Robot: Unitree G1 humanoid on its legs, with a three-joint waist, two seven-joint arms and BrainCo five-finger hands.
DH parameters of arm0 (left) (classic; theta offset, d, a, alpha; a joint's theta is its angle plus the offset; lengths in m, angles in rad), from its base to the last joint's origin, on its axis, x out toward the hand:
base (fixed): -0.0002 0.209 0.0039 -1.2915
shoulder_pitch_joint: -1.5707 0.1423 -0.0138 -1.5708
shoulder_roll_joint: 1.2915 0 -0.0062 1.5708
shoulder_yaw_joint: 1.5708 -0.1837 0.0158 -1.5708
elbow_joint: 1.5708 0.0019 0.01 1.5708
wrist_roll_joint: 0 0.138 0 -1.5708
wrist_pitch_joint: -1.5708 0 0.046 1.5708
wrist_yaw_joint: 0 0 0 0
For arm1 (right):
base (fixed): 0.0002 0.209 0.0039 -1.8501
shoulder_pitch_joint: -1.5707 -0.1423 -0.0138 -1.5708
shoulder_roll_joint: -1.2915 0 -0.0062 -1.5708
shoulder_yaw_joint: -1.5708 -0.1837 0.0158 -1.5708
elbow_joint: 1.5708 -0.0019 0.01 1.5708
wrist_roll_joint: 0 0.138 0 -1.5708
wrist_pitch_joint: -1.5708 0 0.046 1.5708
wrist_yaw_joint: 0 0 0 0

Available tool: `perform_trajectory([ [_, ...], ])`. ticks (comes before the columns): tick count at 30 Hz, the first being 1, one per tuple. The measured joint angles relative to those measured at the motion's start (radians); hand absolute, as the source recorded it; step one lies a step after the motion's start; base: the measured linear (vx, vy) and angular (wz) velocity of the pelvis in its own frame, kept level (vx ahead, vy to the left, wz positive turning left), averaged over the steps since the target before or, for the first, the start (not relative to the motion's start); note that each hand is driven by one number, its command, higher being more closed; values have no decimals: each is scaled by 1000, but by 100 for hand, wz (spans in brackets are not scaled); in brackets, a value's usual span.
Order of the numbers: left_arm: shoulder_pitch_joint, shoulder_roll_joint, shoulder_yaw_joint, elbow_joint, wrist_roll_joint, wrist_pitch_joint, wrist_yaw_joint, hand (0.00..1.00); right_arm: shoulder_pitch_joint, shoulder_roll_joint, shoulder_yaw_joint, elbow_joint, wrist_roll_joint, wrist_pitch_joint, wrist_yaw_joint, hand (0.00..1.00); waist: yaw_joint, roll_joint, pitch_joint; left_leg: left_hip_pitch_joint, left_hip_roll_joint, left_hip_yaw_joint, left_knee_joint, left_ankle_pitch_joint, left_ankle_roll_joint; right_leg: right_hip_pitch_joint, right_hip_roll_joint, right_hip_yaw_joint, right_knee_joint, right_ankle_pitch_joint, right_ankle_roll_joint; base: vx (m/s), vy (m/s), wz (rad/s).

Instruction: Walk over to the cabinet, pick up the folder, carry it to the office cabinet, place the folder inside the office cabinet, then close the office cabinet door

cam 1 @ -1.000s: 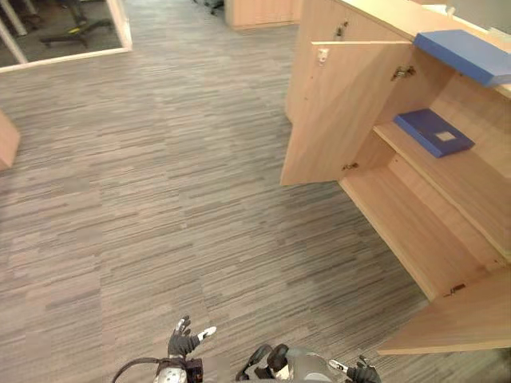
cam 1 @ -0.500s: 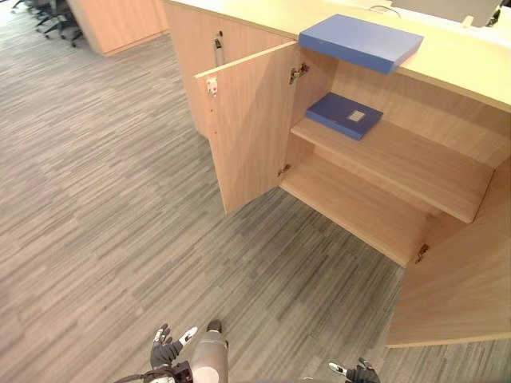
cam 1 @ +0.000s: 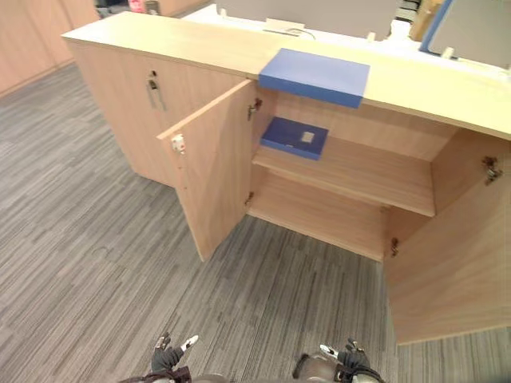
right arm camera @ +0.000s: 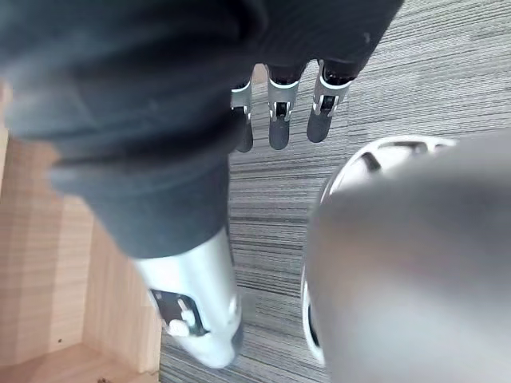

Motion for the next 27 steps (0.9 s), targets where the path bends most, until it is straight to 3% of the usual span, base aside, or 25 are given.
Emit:
perform_trajectory([
  [3, -33, -7, -10, -2, 14, 0, -6, 0, 13, -1, 2, -17, -1, -1, -2, 0, -6, -7, 10, 5, 3, -5, 54, -69, -7, -29, 37, -48, -114, 2, -8, 140, -63, 7],
  [4, -36, -16, -14, -6, 19, 0, -8, 0, 30, -4, 3, -21, -1, -1, -3, 0, -7, -11, 12, 14, 6, -13, 85, -106, -14, -21, 38, -61, -186, 13, -26, 276, -120, 17],
  [5, -31, -29, -10, -18, 22, -1, -11, 0, 44, -11, 4, -17, 0, 4, -4, 0, -3, -17, 12, 32, 17, -18, 100, -140, -33, 4, 47, -76, -238, -5, -104, 243, -101, 15],
  [6, -26, -27, -10, -19, 23, -1, -13, 0, 44, -13, 1, -15, 0, 9, -4, 0, 0, -12, 6, 40, 31, -23, 103, -151, -44, 22, 60, -89, -245, -18, -132, 458, -193, 19],
  [7, -25, -27, -16, -22, 28, -1, -19, 0, 43, -17, -6, -12, -1, 14, -6, 0, -9, 6, 4, 48, 64, -28, 103, -156, -58, 45, 91, -119, -266, -32, -128, 416, -212, 30],
  [9, -25, -26, -31, -22, 40, 0, -27, 0, 43, -16, -5, 5, -1, 15, -6, 0, -17, 7, 4, 30, 107, -28, 160, -154, -65, 76, 134, -146, -301, -58, -126, 428, -253, 25],
  [10, -22, -27, -32, -22, 44, 3, -34, 0, 44, -16, -5, 17, 0, 17, -6, 0, -20, 9, 6, 0, 138, -27, 265, -157, -70, 110, 165, -151, -331, -69, -126, 344, -223, -1],
  [12, -20, -29, -21, -24, 43, 3, -37, 0, 49, -21, -5, 20, 3, 17, -6, 0, -20, 29, 13, -75, 199, -27, 528, -119, -115, 184, 227, -146, -390, -77, -126, 302, -166, -22],
  [14, -11, -31, -2, -24, 35, 2, -38, 0, 47, -37, -3, 19, 7, 17, -7, 0, -8, 61, 17, -206, 283, -30, 893, -22, -145, 258, 295, -100, -441, -85, -131, 321, -52, -76],
  [15, -7, -31, 21, -25, 29, 3, -37, 0, 42, -41, -1, 26, 8, 18, -9, 0, 2, 63, 18, -274, 309, -28, 1028, -22, -145, 285, 312, -59, -453, -88, -133, 406, 15, -98],
  [16, -4, -31, 33, -26, 24, 3, -36, 0, 41, -40, -1, 30, 12, 19, -11, 0, 7, 61, 19, -305, 316, -28, 1063, -24, -142, 301, 314, -43, -463, -87, -133, 424, 82, -101],
  [19, 12, -32, 54, -38, 11, -1, -25, 0, 43, -41, 8, 38, 40, 23, -22, 0, 26, 47, 30, -405, 312, -27, 997, -47, -109, 389, 300, 42, -527, -76, -113, 308, 127, -78],
  [21, 21, -32, 58, -56, 11, -4, -16, 0, 42, -48, 39, 38, 40, 24, -27, 0, 35, 42, 30, -440, 294, -26, 853, -62, -92, 417, 273, 82, -548, -69, -101, 220, 208, -60],
  [24, 28, -33, 58, -70, 8, -11, -8, 0, 38, -57, 85, 37, 38, 19, -31, 0, 46, 30, 26, -461, 234, -65, 524, -49, -101, 453, 222, 131, -590, -56, -60, 279, 300, -57],
  [25, 30, -33, 57, -69, 8, -11, -3, 0, 40, -57, 85, 37, 38, 18, -32, 0, 46, 33, 20, -454, 214, -96, 384, 22, -98, 467, 215, 135, -610, -55, -19, 338, 325, -32],
  [26, 39, -34, 57, -68, 1, -13, -1, 0, 42, -56, 85, 41, 37, 20, -33, 0, 50, 39, 4, -442, 198, -121, 316, 144, -124, 477, 207, 152, -615, -64, 18, 356, 331, -25],
  [27, 34, -31, 72, -67, -4, -13, 3, 0, 43, -42, 87, 45, 37, 21, -32, 0, 50, 10, -5, -439, 182, -104, 310, 145, -118, 476, 182, 161, -613, -60, 31, 457, 374, -27],
])
